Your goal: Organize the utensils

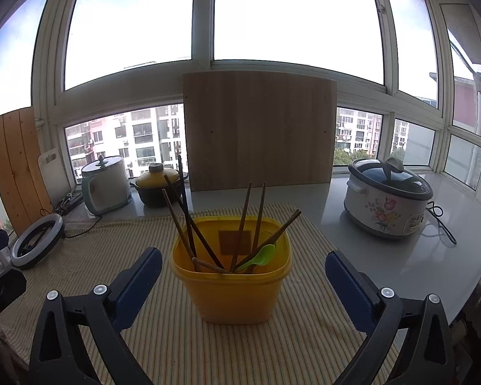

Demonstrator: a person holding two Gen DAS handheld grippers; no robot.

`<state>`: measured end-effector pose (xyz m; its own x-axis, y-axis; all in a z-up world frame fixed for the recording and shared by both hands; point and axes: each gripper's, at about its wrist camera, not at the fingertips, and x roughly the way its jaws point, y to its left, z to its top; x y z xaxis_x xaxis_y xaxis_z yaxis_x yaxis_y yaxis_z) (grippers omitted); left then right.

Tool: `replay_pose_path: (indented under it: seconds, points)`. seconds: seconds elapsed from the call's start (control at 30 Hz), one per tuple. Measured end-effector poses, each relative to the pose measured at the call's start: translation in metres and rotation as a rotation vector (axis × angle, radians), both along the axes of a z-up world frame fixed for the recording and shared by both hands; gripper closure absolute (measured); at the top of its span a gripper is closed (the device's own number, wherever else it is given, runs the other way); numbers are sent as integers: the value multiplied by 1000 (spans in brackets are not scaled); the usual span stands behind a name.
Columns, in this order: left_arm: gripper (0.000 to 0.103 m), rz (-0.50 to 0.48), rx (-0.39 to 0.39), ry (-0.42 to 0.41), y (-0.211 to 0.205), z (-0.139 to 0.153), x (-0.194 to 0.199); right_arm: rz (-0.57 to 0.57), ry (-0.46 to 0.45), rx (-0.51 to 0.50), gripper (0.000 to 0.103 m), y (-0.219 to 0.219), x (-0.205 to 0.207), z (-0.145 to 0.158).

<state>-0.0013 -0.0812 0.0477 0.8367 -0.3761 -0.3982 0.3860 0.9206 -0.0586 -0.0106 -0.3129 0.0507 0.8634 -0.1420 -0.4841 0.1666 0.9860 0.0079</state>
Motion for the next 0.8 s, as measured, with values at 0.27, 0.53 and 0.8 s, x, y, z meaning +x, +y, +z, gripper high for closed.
replay_pose_path:
  seconds: [0.27,0.53,0.8]
  points:
    - [0,72,-16,25,10,-6,2,-6,-11,-17,0,7,-2,-1]
    - [0,82,1,6,10,-7,0,-9,-16,-14,0,8,-2,0]
    - [0,84,0,11,12,-7,1,-10,-12,-16,0,8,-2,-1]
